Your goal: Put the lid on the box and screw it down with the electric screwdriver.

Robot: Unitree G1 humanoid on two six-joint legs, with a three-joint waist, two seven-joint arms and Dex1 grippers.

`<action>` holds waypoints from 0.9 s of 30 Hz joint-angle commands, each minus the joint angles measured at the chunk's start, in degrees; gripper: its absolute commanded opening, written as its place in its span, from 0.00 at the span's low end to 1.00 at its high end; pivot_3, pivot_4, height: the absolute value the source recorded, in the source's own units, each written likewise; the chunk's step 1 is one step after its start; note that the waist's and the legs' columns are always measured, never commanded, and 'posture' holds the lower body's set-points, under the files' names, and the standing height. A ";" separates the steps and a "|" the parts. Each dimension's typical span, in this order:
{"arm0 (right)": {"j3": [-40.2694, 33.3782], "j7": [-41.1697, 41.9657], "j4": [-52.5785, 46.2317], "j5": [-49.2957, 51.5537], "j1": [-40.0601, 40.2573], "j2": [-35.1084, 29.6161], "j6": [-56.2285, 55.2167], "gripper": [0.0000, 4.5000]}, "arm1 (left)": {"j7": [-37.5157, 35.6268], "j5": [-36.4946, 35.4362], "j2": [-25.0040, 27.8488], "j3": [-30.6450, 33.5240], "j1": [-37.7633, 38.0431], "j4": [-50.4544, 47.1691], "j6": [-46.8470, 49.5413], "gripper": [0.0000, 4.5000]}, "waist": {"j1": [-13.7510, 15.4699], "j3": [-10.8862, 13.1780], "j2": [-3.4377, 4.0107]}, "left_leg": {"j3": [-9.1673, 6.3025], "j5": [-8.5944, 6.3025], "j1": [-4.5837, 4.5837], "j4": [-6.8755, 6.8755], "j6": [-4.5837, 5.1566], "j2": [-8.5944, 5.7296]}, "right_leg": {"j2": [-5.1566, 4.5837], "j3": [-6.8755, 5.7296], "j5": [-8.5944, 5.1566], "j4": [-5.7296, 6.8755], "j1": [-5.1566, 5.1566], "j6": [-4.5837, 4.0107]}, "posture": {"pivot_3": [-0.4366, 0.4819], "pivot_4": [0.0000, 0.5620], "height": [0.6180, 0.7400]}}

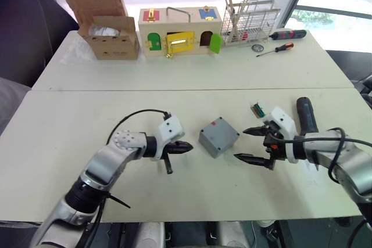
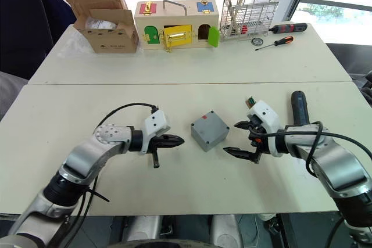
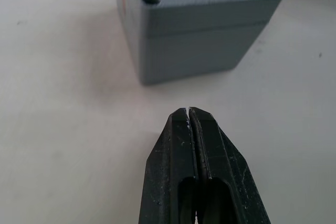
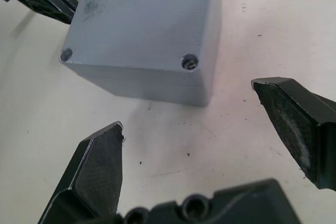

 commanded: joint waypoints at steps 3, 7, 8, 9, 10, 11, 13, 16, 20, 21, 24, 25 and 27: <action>1.53 3.00 -1.06 0.28 -1.32 1.50 -1.12 0.99 | 5.02 2.52 -5.91 -0.41 -4.48 6.60 -2.74 0.00 | 0.04 0.01 -0.02 | 0.00 0.02 0.00 0.00 -0.03 0.00 | 0.03 -0.01 0.00 0.04 -0.01 0.00 | 0.48 0.27 0.90; 0.45 1.81 -4.33 1.87 0.53 2.82 1.58 0.99 | 5.89 3.76 -7.51 -0.10 -6.54 10.99 -5.53 0.00 | -0.05 0.01 -0.02 | -0.01 0.02 0.02 0.00 -0.02 0.02 | 0.03 -0.01 0.00 0.06 -0.01 0.00 | 0.48 0.27 0.90; 0.34 1.37 -5.02 1.89 1.13 3.04 1.96 0.99 | 5.94 3.91 -7.72 -0.03 -6.86 11.81 -5.95 0.00 | -0.05 0.02 -0.03 | -0.01 0.02 0.02 0.00 -0.02 0.02 | 0.03 -0.01 0.00 0.06 -0.01 0.00 | 0.48 0.27 0.90; 0.01 0.73 -5.71 2.09 1.73 3.46 2.58 0.99 | 5.92 4.03 -7.90 0.08 -7.11 12.46 -6.52 0.00 | -0.04 0.02 -0.03 | -0.01 0.02 0.02 -0.01 -0.02 0.02 | 0.03 -0.02 0.00 0.06 -0.01 0.00 | 0.48 0.27 0.90; -0.25 0.28 -6.18 2.22 2.12 3.77 3.07 0.99 | 5.85 4.07 -7.99 0.17 -7.26 12.86 -6.84 0.00 | -0.05 0.02 -0.03 | -0.02 0.02 0.02 0.00 -0.02 0.02 | 0.03 -0.02 0.00 0.06 -0.02 0.00 | 0.48 0.27 0.90; -0.61 -0.10 -6.68 2.40 2.51 4.06 3.55 0.99 | 5.84 4.14 -8.12 0.21 -7.42 13.23 -7.08 0.00 | -0.05 0.02 -0.03 | -0.01 0.02 0.02 0.00 -0.02 0.02 | 0.02 -0.02 0.00 0.06 -0.02 0.00 | 0.48 0.27 0.90; -1.04 -0.74 -7.59 2.53 3.10 4.55 4.33 0.99 | 5.70 4.22 -8.26 0.20 -7.59 13.74 -7.62 0.00 | -0.06 0.02 -0.03 | -0.01 0.00 0.02 0.00 0.01 0.03 | 0.02 -0.01 0.00 0.06 -0.01 0.00 | 0.48 0.27 0.90; -1.42 -1.44 -8.44 3.01 3.55 4.95 5.25 0.99 | 6.28 4.45 -8.94 0.63 -7.85 14.70 -8.35 0.00 | -0.04 0.02 -0.03 | -0.02 -0.04 0.02 0.00 0.07 0.03 | 0.02 -0.01 0.00 0.06 -0.01 0.00 | 0.48 0.27 0.90; -5.86 -3.63 -8.52 2.20 4.53 3.65 5.55 0.99 | 4.94 4.35 -7.30 0.90 -7.33 13.47 -8.17 0.00 | 0.00 0.02 -0.03 | -0.02 -0.04 0.02 0.00 0.08 0.03 | 0.01 -0.01 0.00 0.06 -0.02 0.00 | 0.48 0.27 0.90; -8.89 -3.80 -8.30 2.34 5.06 2.30 6.05 0.99 | 4.35 4.17 -5.93 1.38 -6.87 12.24 -7.59 0.00 | 0.01 0.02 -0.03 | -0.02 -0.04 0.02 0.00 0.08 0.02 | 0.01 -0.01 0.00 0.06 -0.01 0.00 | 0.48 0.27 0.90; -17.94 -4.31 -7.33 4.56 5.83 0.26 8.69 0.99 | 1.89 2.30 -1.61 3.48 -5.12 7.88 -5.61 0.00 | -0.06 0.02 -0.03 | -0.01 -0.03 0.00 0.00 0.06 0.03 | 0.00 -0.01 0.00 0.05 -0.03 0.00 | 0.48 0.27 0.90; -20.76 -4.76 -6.31 5.64 5.57 0.44 9.46 0.99 | 0.93 0.97 -0.27 4.61 -4.53 6.45 -4.91 0.00 | -0.14 0.02 -0.03 | 0.00 -0.02 0.01 0.00 0.04 0.05 | 0.00 -0.01 0.00 0.07 -0.04 0.00 | 0.48 0.27 0.90; -24.89 -5.97 -3.60 7.91 4.36 2.11 10.50 0.99 | -0.40 -2.07 1.07 7.06 -3.83 4.31 -3.10 0.00 | -0.12 0.02 -0.04 | -0.01 -0.02 0.04 -0.01 0.05 0.07 | 0.02 -0.01 0.01 0.08 -0.04 -0.01 | 0.48 0.27 0.90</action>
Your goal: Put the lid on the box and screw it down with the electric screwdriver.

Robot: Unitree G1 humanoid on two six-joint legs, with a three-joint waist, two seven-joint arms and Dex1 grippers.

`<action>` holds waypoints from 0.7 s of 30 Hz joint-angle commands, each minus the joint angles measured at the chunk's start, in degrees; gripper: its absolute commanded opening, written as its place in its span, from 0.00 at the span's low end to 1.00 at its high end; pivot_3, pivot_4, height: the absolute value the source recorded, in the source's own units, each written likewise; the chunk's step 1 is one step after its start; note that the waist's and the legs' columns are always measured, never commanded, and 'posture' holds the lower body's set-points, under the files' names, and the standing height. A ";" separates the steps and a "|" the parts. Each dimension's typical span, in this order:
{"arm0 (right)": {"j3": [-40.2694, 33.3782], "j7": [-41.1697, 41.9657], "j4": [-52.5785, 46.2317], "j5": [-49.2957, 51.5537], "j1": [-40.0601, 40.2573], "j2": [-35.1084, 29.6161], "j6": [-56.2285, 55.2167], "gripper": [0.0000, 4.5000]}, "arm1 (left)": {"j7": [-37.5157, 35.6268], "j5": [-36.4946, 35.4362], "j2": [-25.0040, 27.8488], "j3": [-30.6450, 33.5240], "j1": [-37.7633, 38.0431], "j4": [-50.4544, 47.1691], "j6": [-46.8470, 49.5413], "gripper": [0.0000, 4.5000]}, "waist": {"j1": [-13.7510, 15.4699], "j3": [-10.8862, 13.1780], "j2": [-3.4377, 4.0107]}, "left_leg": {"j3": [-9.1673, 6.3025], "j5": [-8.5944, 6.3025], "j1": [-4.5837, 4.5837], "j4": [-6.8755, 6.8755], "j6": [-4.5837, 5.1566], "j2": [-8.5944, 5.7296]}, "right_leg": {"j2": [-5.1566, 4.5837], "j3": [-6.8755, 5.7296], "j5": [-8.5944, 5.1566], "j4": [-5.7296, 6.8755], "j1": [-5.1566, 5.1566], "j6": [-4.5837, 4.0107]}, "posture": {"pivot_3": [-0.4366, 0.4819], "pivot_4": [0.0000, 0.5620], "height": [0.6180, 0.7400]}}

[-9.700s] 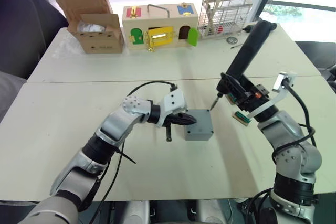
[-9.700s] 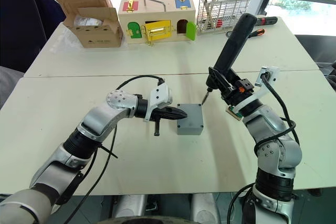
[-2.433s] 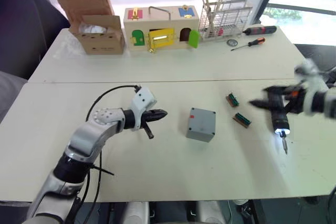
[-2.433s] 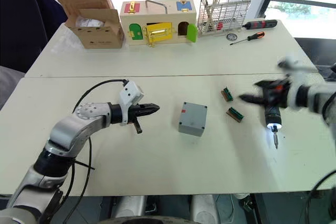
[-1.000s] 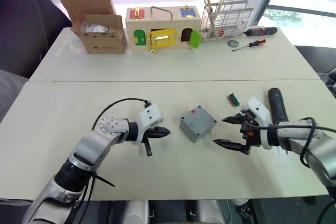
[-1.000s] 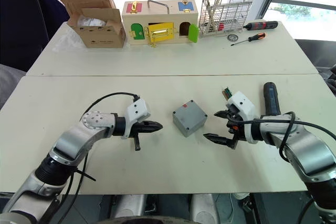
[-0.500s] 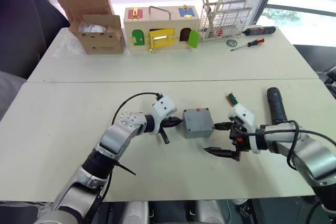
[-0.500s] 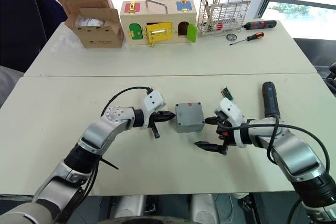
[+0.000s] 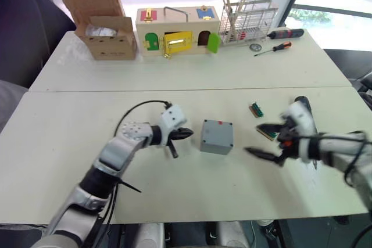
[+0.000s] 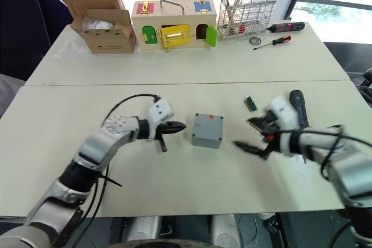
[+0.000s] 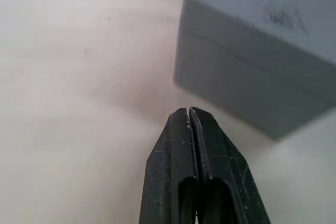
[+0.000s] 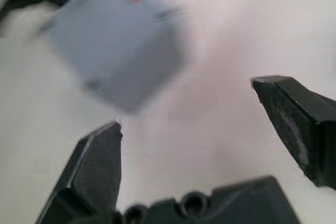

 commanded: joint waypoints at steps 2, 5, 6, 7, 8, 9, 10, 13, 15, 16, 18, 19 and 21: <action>-7.95 -4.56 7.14 3.71 -5.00 5.86 -1.02 0.99 | -3.38 -7.43 1.34 5.82 0.57 -6.57 3.68 0.00 | 0.03 -0.01 -0.02 | 0.00 -0.02 0.01 -0.01 0.03 0.01 | 0.01 0.00 0.00 0.01 0.01 0.00 | 0.48 0.27 0.90; -5.13 -7.73 16.51 -1.24 -9.07 10.15 -8.01 0.99 | -3.31 -6.74 1.80 5.34 -0.02 -6.90 3.19 0.00 | 0.09 -0.02 -0.01 | 0.04 0.01 0.02 0.00 -0.02 -0.03 | 0.01 0.01 0.00 0.00 0.03 0.00 | 0.48 0.27 0.90; -3.31 -8.27 19.74 -3.57 -10.23 10.96 -10.87 0.99 | -3.16 -6.83 1.50 5.30 -0.44 -6.88 3.14 0.00 | 0.08 -0.02 -0.01 | 0.05 0.03 0.01 0.00 -0.05 -0.05 | 0.00 0.01 0.00 0.00 0.03 0.00 | 0.48 0.27 0.90; -1.82 -8.85 23.11 -5.56 -11.51 11.78 -13.64 0.99 | -3.08 -7.29 1.12 5.45 -0.84 -7.04 3.30 0.00 | 0.12 -0.01 0.00 | 0.10 0.08 0.01 0.00 -0.13 -0.07 | 0.00 0.01 0.00 0.00 0.03 0.00 | 0.48 0.27 0.90; -0.96 -9.09 25.31 -6.65 -12.34 12.27 -15.48 0.99 | -3.06 -7.73 0.85 5.62 -1.07 -7.20 3.50 0.00 | 0.04 -0.01 -0.01 | 0.13 0.09 -0.01 -0.01 -0.16 -0.08 | 0.00 0.01 0.00 0.00 0.02 0.01 | 0.48 0.27 0.90; -0.47 -9.33 27.70 -7.27 -13.39 13.00 -17.02 0.99 | -3.03 -8.09 0.65 5.71 -1.31 -7.47 3.68 0.00 | 0.04 -0.01 -0.01 | 0.17 0.10 -0.01 -0.01 -0.17 -0.09 | 0.01 0.01 0.00 -0.01 0.03 0.01 | 0.48 0.27 0.90; 0.15 -9.97 30.96 -8.27 -14.82 14.01 -18.83 0.95 | -3.02 -7.98 0.74 5.44 -1.60 -7.93 3.75 0.00 | -0.05 -0.01 -0.01 | 0.18 0.11 -0.02 -0.02 -0.19 -0.09 | 0.01 0.01 0.00 -0.01 0.02 0.01 | 0.48 0.27 0.90; 1.97 -10.55 38.19 -10.12 -17.67 16.66 -22.78 0.76 | -2.76 -6.06 1.94 3.48 -1.90 -9.48 3.00 0.00 | -0.22 -0.01 0.00 | 0.21 0.15 0.00 -0.02 -0.25 -0.08 | 0.03 0.01 0.00 0.01 0.02 0.02 | 0.48 0.27 0.90; 2.60 -10.30 39.73 -10.52 -17.91 17.56 -23.93 0.61 | -2.63 -6.52 1.89 3.61 -1.53 -9.97 3.43 0.00 | -0.26 -0.01 0.00 | 0.20 0.17 0.01 -0.05 -0.30 -0.07 | 0.05 0.01 0.00 0.03 0.02 0.02 | 0.48 0.27 0.90; 2.78 -10.25 40.20 -10.74 -17.83 17.80 -24.43 0.61 | -2.54 -6.68 1.87 3.63 -1.31 -10.21 3.58 0.00 | -0.19 -0.01 0.00 | 0.19 0.18 0.01 -0.06 -0.31 -0.06 | 0.05 0.01 0.00 0.04 0.02 0.02 | 0.48 0.27 0.90; 3.07 -10.14 40.90 -11.07 -17.57 17.92 -25.25 0.61 | -2.36 -6.89 1.84 3.60 -1.07 -10.52 3.81 0.00 | -0.17 -0.01 0.00 | 0.19 0.19 0.01 -0.06 -0.32 -0.06 | 0.06 0.00 0.00 0.06 0.02 0.02 | 0.48 0.27 0.90; 3.06 -10.15 41.25 -11.01 -17.50 18.04 -25.47 0.61 | -2.28 -6.99 1.79 3.61 -1.00 -10.65 3.88 0.00 | -0.15 -0.01 0.00 | 0.20 0.19 0.01 -0.06 -0.33 -0.06 | 0.05 0.01 0.00 0.07 0.02 0.02 | 0.48 0.27 0.90; 3.10 -10.16 41.77 -10.84 -17.41 18.36 -25.66 0.61 | -2.22 -7.15 1.71 3.63 -0.89 -10.83 3.98 0.00 | -0.11 -0.01 0.00 | 0.20 0.19 0.01 -0.04 -0.33 -0.05 | 0.05 0.01 0.00 0.08 0.02 0.02 | 0.48 0.27 0.90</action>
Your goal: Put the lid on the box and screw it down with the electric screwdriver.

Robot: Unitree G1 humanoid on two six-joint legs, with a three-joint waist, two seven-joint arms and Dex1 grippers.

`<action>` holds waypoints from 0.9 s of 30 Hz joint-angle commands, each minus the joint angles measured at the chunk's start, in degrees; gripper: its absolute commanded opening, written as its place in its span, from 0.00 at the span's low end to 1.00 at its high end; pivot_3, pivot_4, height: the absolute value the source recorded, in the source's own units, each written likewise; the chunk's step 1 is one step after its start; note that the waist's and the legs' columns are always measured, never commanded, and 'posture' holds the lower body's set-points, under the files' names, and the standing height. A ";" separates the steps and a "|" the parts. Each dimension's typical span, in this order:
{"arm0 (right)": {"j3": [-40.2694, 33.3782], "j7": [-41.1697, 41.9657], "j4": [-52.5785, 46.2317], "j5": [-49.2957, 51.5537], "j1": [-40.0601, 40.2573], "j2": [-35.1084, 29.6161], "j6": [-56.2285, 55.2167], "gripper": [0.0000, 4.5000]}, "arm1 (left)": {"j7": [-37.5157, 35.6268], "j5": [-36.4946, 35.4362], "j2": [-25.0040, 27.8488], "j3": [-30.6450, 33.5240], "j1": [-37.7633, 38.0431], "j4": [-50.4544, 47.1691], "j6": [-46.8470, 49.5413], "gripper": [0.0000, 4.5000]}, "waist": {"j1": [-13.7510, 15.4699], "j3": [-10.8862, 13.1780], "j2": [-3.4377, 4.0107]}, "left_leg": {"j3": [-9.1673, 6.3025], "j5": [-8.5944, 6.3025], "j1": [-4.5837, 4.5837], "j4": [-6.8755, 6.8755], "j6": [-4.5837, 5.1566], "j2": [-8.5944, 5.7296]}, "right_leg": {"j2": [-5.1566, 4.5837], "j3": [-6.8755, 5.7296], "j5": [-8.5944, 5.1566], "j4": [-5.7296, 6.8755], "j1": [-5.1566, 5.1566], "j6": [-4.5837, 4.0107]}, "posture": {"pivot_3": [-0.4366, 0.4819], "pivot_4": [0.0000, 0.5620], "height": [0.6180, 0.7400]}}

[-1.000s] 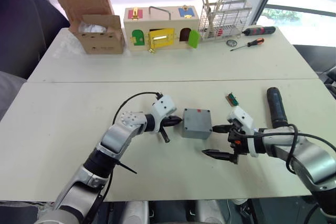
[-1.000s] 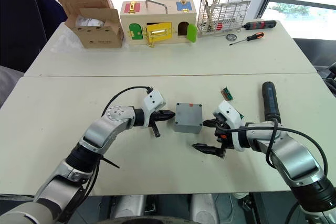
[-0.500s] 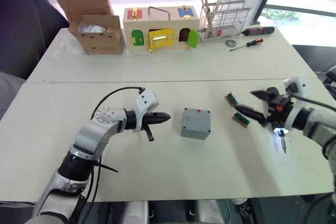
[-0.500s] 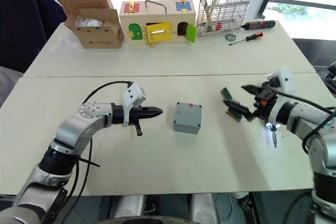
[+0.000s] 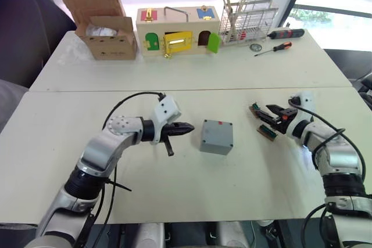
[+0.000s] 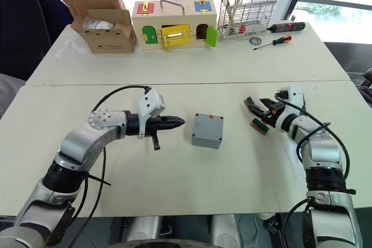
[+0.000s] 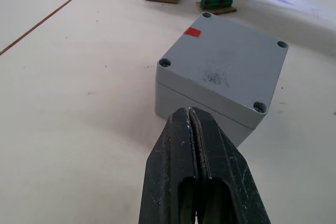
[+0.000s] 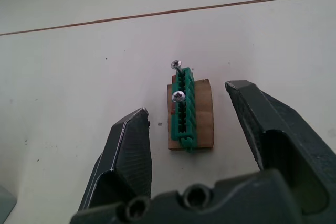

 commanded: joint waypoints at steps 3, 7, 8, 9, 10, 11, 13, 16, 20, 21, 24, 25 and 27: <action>-1.21 -0.29 0.42 0.00 -0.73 0.46 -1.90 0.61 | 0.42 -0.69 0.09 0.25 -0.22 -2.41 -0.03 0.00 | -0.07 0.00 0.00 | -0.01 0.00 0.01 0.00 -0.01 0.01 | 0.00 0.00 0.00 0.01 0.00 0.00 | 0.48 0.27 0.90; -1.21 -0.75 0.75 -0.21 -1.18 0.95 -2.56 0.61 | 0.36 -0.87 0.15 0.09 -0.18 -2.34 0.03 0.00 | -0.08 0.00 0.00 | -0.01 0.01 0.01 -0.01 -0.02 0.01 | 0.01 0.00 0.00 0.01 0.00 0.00 | 0.48 0.27 0.90; -1.13 -0.83 0.93 -0.27 -1.36 1.12 -2.70 0.61 | 0.36 -0.78 0.11 -0.08 -0.24 -2.09 -0.09 0.00 | -0.08 0.00 0.00 | 0.00 0.01 0.01 -0.01 -0.02 0.01 | 0.00 0.00 0.00 0.01 0.00 0.00 | 0.48 0.27 0.90; -1.16 -0.91 0.95 -0.15 -1.48 1.40 -2.81 0.61 | 0.42 -0.60 0.07 -0.35 -0.27 -1.91 -0.22 0.00 | -0.09 0.00 0.00 | -0.01 0.01 0.01 -0.01 -0.02 0.01 | 0.01 0.00 0.00 0.01 0.00 0.00 | 0.48 0.27 0.90; -1.20 -1.03 0.99 -0.05 -1.62 1.62 -2.93 0.61 | 0.47 -0.52 0.04 -0.55 -0.27 -1.84 -0.24 0.00 | -0.11 0.00 0.00 | -0.01 0.01 0.01 -0.01 -0.02 0.01 | 0.01 0.00 0.00 0.01 0.00 0.00 | 0.48 0.27 0.90; -1.31 -1.13 1.03 0.05 -1.77 1.79 -3.10 0.55 | 0.49 -0.50 0.05 -0.69 -0.25 -1.84 -0.25 0.00 | -0.14 0.00 0.00 | -0.01 0.01 0.01 -0.01 -0.02 0.01 | 0.01 0.00 0.00 0.01 0.00 0.00 | 0.48 0.27 0.90; -1.61 -1.25 1.04 0.31 -2.07 2.02 -2.96 0.43 | 0.54 -0.56 0.13 -0.88 -0.16 -1.91 -0.19 0.00 | -0.19 0.00 0.00 | -0.01 0.01 0.01 -0.01 -0.02 0.01 | 0.01 0.00 0.00 0.02 0.00 0.00 | 0.48 0.27 0.90; -1.71 -1.25 1.04 0.25 -2.16 2.07 -2.90 0.09 | 0.64 -0.41 0.21 -1.19 -0.03 -1.87 -0.27 0.00 | -0.09 0.00 0.00 | -0.01 0.01 0.01 -0.01 -0.02 0.01 | 0.01 0.00 0.00 0.01 0.00 0.00 | 0.48 0.27 0.90; -1.81 -1.30 1.06 0.48 -2.25 2.20 -2.73 0.02 | 0.81 -0.29 0.15 -1.45 0.04 -1.84 -0.26 0.00 | -0.11 0.00 0.00 | -0.01 0.01 0.01 -0.01 -0.02 0.01 | 0.00 0.00 0.00 0.01 0.00 0.00 | 0.48 0.27 0.90; -1.78 -1.28 1.07 0.48 -2.25 2.19 -2.71 0.02 | 0.84 -0.29 0.14 -1.48 0.05 -1.85 -0.25 0.00 | -0.13 0.00 0.00 | -0.01 0.01 0.01 -0.01 -0.02 0.01 | 0.00 0.00 0.00 0.01 0.00 0.00 | 0.48 0.27 0.90; -1.52 -1.33 0.58 0.31 -1.91 2.17 -2.51 0.02 | 0.91 -0.42 0.21 -1.43 0.18 -2.06 -0.09 0.00 | -0.14 0.00 0.00 | -0.01 0.01 0.01 -0.01 -0.02 0.01 | 0.01 0.00 0.00 0.01 0.00 0.00 | 0.48 0.27 0.90; -1.62 -1.50 0.14 0.42 -1.87 2.22 -2.40 0.02 | 0.85 -0.45 0.34 -1.37 0.21 -2.11 -0.03 0.00 | -0.14 0.00 0.00 | -0.01 0.01 0.01 -0.01 -0.02 0.01 | 0.01 0.00 0.00 0.01 0.00 0.00 | 0.48 0.27 0.90; -2.22 -1.93 -1.10 1.05 -1.78 2.31 -1.78 0.02 | 0.68 -0.60 0.61 -1.19 0.37 -2.35 0.04 0.00 | -0.15 0.00 0.00 | -0.01 0.01 0.01 -0.01 -0.02 0.01 | 0.01 0.00 0.00 0.01 0.00 0.00 | 0.48 0.27 0.90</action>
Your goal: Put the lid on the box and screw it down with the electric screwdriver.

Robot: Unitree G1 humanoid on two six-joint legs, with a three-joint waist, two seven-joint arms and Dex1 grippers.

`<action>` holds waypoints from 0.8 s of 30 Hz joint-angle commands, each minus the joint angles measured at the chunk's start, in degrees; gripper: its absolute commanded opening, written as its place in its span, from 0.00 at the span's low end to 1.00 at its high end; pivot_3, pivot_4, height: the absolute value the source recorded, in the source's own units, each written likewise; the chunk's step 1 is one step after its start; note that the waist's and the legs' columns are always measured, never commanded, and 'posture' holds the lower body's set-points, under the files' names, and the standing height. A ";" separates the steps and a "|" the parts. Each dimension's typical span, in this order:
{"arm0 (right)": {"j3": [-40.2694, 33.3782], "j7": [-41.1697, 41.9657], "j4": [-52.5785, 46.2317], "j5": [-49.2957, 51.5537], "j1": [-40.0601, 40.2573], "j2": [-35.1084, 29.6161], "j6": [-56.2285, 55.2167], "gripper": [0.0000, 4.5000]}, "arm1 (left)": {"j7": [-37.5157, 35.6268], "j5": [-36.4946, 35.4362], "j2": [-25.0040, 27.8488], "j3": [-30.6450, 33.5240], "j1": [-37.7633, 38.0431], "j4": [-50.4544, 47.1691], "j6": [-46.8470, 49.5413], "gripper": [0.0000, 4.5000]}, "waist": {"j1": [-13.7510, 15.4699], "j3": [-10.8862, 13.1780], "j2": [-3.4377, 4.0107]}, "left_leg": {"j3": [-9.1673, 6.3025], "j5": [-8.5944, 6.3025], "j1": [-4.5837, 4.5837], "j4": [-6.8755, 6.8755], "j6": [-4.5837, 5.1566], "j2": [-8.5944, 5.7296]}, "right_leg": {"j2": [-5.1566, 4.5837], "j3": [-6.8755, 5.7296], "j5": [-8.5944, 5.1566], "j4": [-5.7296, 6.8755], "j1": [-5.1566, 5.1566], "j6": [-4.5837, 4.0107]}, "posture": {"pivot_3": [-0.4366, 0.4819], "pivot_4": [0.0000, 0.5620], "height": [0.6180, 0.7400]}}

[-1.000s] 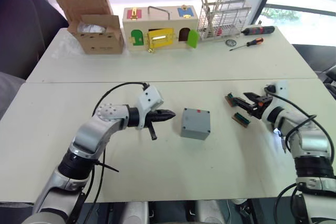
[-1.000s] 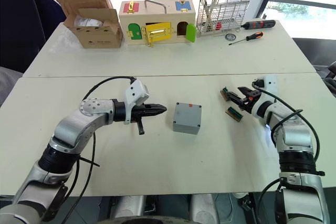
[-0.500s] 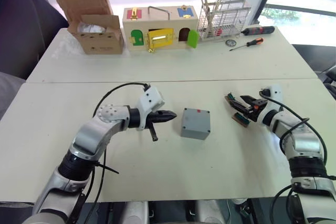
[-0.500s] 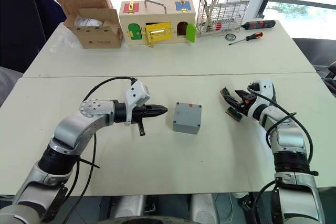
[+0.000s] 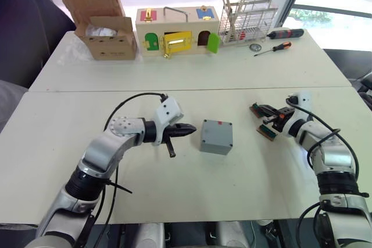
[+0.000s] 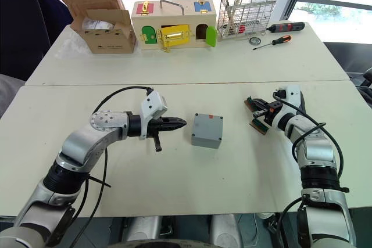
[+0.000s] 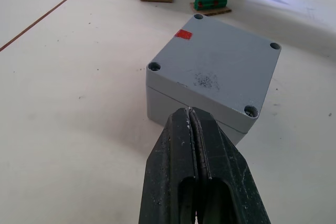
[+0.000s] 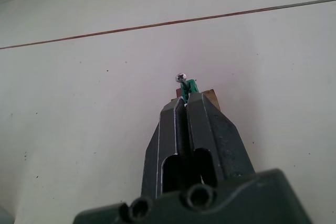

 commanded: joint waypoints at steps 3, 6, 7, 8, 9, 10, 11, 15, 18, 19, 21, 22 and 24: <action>-3.18 -1.45 -5.50 2.50 -0.33 0.05 1.57 0.02 | -0.53 -0.43 1.03 0.10 0.27 -1.84 -0.12 0.00 | 0.00 0.00 0.00 | 0.00 0.00 0.00 0.00 0.00 0.00 | 0.00 0.00 0.00 0.00 0.00 0.00 | 0.48 0.27 0.90; -4.32 -2.27 -8.91 3.66 0.31 -0.17 3.03 0.02 | -0.70 -0.54 1.25 0.08 0.17 -1.70 -0.31 0.00 | 0.03 0.00 0.00 | 0.00 0.00 0.00 0.00 0.00 0.01 | 0.00 0.00 0.00 0.00 0.00 0.00 | 0.48 0.27 0.90; -4.62 -2.56 -9.76 3.88 0.47 -0.21 3.42 0.02 | -0.77 -0.63 1.27 0.12 0.12 -1.65 -0.37 0.00 | 0.03 0.00 0.00 | -0.01 0.00 0.00 0.00 0.00 0.01 | 0.00 0.00 0.00 0.00 0.00 0.00 | 0.48 0.27 0.90; -4.91 -2.83 -10.63 4.10 0.64 -0.27 3.88 0.02 | -0.82 -0.69 1.26 0.14 0.07 -1.63 -0.41 0.00 | 0.04 0.00 0.00 | -0.01 0.00 0.00 0.00 0.00 0.01 | 0.00 0.00 0.00 0.00 0.00 0.00 | 0.48 0.27 0.90; -5.18 -3.14 -11.46 4.28 0.74 -0.31 4.23 0.02 | -0.87 -0.68 1.25 0.16 -0.02 -1.49 -0.51 0.00 | 0.07 0.00 0.00 | -0.01 0.00 0.00 0.00 0.00 0.01 | 0.00 0.00 0.00 0.00 0.00 0.00 | 0.48 0.27 0.90; -5.78 -3.51 -12.81 4.90 0.90 -0.34 4.88 0.02 | -0.92 -0.73 1.20 0.21 -0.12 -1.47 -0.57 0.00 | 0.10 0.00 0.00 | -0.01 0.00 0.00 0.00 0.00 0.01 | 0.00 0.00 0.00 0.00 0.00 0.00 | 0.48 0.27 0.90; -6.47 -3.72 -15.07 5.90 1.12 -0.46 5.90 0.02 | -1.05 -0.99 1.18 0.49 -0.34 -1.50 -0.50 0.00 | 0.15 0.00 0.01 | -0.01 0.00 0.00 0.00 0.00 0.01 | 0.00 0.00 0.00 0.00 0.00 0.00 | 0.48 0.27 0.90; -6.30 0.11 -28.30 13.83 4.69 -1.68 14.01 0.02 | -3.01 -3.62 2.38 2.21 -0.84 -3.30 1.24 0.00 | 0.16 0.00 0.01 | -0.03 0.00 -0.01 -0.01 0.00 0.02 | 0.00 0.00 0.00 0.01 -0.01 0.00 | 0.48 0.27 0.90; -4.32 1.81 -36.98 17.85 8.31 -2.20 18.49 0.02 | -5.87 -5.02 5.58 2.12 -0.44 -5.38 1.98 0.00 | 0.11 0.00 0.01 | -0.11 0.00 0.00 -0.03 0.00 0.04 | 0.01 0.00 0.00 0.01 -0.03 -0.01 | 0.48 0.27 0.90; -3.77 1.47 -38.86 18.46 9.09 -1.85 19.30 0.02 | -6.69 -5.21 6.71 1.91 -0.15 -5.92 1.94 0.00 | 0.04 0.00 0.01 | -0.12 -0.01 0.01 -0.03 0.01 0.04 | 0.02 0.00 0.00 0.02 -0.03 -0.01 | 0.48 0.27 0.90; -2.50 1.00 -42.21 19.69 10.97 -1.36 21.04 0.02 | -7.65 -5.74 8.44 1.89 0.34 -6.92 2.16 0.00 | 0.07 0.00 0.01 | -0.16 -0.02 0.01 -0.03 0.02 0.04 | 0.01 0.00 0.00 0.01 -0.02 -0.01 | 0.48 0.27 0.90; -2.04 0.69 -43.31 20.11 11.77 -1.12 21.71 0.02 | -7.79 -6.12 8.87 2.07 0.48 -7.29 2.38 0.00 | 0.11 0.00 0.01 | -0.16 -0.03 0.01 -0.03 0.04 0.04 | 0.00 0.00 0.00 0.01 -0.03 -0.01 | 0.48 0.27 0.90; -1.07 0.17 -44.46 19.86 13.15 -0.86 21.93 0.02 | -8.05 -6.80 9.67 2.18 0.75 -8.05 2.69 0.00 | 0.36 0.00 0.01 | -0.18 -0.04 0.00 -0.02 0.07 0.03 | -0.01 0.00 -0.01 0.00 -0.03 -0.02 | 0.48 0.27 0.90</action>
